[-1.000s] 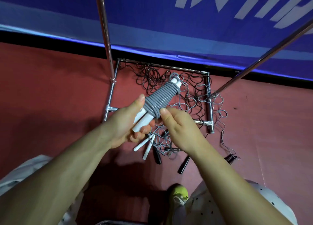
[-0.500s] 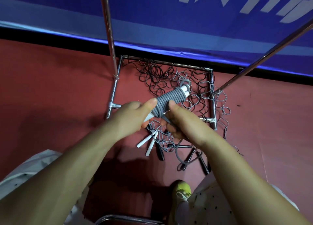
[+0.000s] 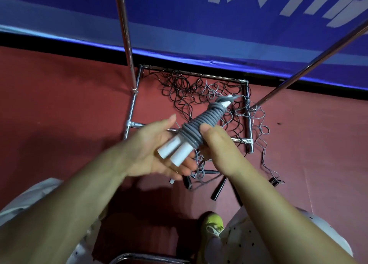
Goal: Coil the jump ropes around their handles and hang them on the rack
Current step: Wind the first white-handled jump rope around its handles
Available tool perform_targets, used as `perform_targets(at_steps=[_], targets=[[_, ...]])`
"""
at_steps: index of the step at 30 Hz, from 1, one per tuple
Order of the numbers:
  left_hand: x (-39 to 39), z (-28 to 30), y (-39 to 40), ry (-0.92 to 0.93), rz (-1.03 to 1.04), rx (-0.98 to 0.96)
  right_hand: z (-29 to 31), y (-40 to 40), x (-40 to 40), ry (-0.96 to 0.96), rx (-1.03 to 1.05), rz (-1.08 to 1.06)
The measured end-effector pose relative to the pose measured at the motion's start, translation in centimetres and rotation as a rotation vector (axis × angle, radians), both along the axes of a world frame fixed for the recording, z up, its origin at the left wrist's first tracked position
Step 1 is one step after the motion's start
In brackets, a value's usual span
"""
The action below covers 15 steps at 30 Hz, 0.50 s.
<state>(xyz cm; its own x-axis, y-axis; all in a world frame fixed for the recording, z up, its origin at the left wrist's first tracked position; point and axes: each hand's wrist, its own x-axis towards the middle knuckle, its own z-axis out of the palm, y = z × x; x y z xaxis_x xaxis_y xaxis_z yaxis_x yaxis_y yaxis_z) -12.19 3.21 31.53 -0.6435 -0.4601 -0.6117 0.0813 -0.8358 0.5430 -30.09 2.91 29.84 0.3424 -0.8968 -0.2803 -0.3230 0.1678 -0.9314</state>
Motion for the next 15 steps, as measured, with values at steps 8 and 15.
perform_targets(at_steps=[8,15], targets=[[-1.7,0.3,1.3,0.267,0.042,0.203,0.5,0.2,-0.6,-0.122,0.045,0.078],[-0.9,0.5,0.4,-0.126,0.029,-0.123,1.1,-0.3,-0.5,-0.018,0.070,0.170]])
